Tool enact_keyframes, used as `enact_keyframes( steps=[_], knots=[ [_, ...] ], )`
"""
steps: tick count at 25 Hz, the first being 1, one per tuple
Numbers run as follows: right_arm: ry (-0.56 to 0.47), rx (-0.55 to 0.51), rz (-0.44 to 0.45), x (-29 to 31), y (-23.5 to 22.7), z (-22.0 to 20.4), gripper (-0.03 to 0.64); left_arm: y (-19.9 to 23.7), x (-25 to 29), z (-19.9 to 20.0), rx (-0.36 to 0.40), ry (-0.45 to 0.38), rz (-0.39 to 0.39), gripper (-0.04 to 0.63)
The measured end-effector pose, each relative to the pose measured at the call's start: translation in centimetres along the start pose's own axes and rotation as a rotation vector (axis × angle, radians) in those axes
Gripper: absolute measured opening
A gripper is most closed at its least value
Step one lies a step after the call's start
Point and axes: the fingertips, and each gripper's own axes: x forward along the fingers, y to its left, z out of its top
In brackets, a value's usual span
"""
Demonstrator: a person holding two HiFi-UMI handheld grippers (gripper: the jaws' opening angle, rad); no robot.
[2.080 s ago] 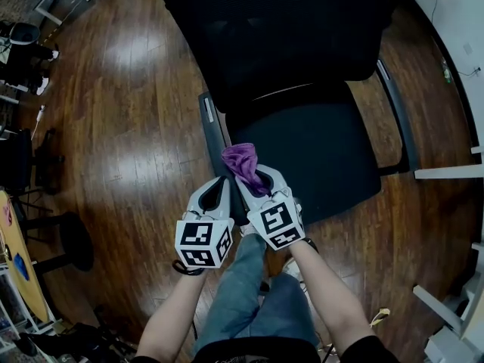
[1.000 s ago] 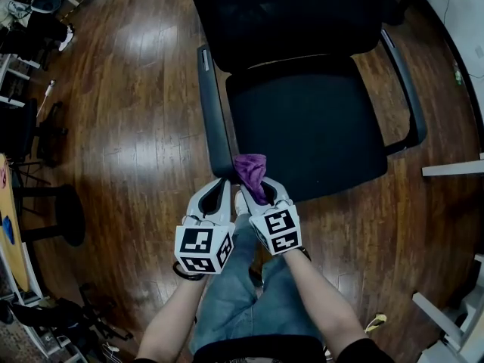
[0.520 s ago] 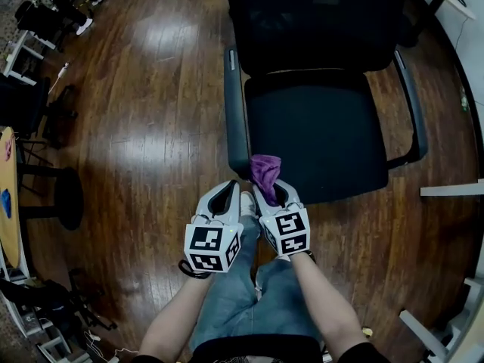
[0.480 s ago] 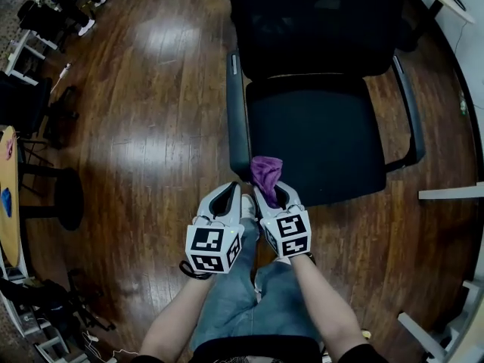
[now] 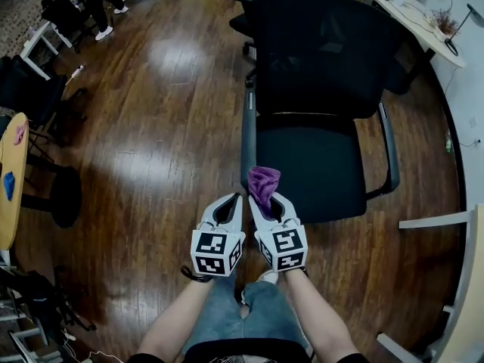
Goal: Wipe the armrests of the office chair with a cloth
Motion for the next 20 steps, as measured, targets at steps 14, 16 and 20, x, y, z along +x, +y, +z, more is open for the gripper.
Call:
enact_keyframes(
  steps=[14, 16, 20],
  knots=[
    [0.011, -0.004, -0.074, 9.0, 5.2, 3.5, 0.098, 10.7, 1.2, 3.3, -0.018, 0.010, -0.073, 0.005],
    [0.013, 0.003, -0.112, 11.4, 5.3, 4.3, 0.098, 12.5, 2.1, 4.0, -0.024, 0.017, -0.105, 0.005],
    [0.001, 0.033, -0.210, 16.1, 5.7, 6.0, 0.098, 16.3, 3.5, 5.4, -0.014, 0.035, -0.175, 0.005]
  ],
)
